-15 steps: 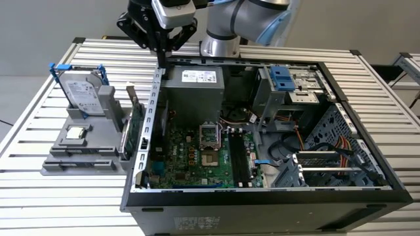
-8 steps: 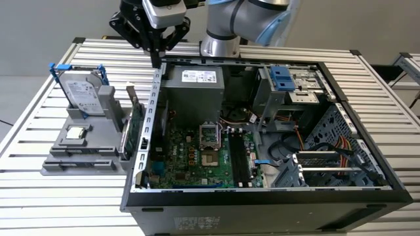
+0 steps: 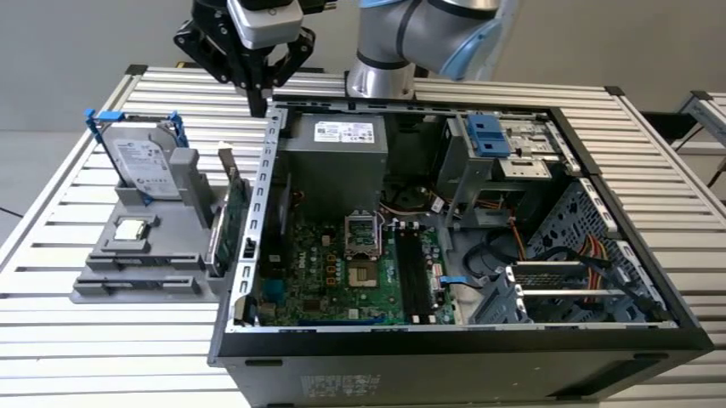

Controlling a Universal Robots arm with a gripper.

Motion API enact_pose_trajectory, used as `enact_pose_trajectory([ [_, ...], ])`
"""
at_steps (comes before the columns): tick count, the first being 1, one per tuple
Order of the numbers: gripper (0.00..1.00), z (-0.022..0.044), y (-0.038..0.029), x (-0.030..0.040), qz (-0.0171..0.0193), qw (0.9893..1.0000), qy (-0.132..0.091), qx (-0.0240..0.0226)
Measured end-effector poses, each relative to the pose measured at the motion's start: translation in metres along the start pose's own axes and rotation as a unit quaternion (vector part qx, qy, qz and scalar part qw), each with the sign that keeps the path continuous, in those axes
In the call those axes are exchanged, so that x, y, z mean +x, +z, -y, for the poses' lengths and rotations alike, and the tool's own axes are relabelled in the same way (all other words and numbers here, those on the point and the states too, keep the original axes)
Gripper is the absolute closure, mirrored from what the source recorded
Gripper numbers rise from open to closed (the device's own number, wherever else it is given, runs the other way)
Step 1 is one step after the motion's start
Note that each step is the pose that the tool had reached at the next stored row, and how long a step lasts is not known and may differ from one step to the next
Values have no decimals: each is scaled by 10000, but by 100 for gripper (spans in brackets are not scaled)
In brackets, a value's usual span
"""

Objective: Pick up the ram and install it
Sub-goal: 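Reach for the ram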

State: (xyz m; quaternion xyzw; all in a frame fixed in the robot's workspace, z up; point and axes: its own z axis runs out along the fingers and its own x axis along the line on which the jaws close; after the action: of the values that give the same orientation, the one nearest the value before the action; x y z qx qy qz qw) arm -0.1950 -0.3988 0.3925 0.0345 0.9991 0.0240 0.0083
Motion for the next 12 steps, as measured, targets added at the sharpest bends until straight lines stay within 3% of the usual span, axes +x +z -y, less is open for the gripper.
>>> enact_pose_trajectory([
  [12,100,14,-4,206,0,10000,-2,0],
])
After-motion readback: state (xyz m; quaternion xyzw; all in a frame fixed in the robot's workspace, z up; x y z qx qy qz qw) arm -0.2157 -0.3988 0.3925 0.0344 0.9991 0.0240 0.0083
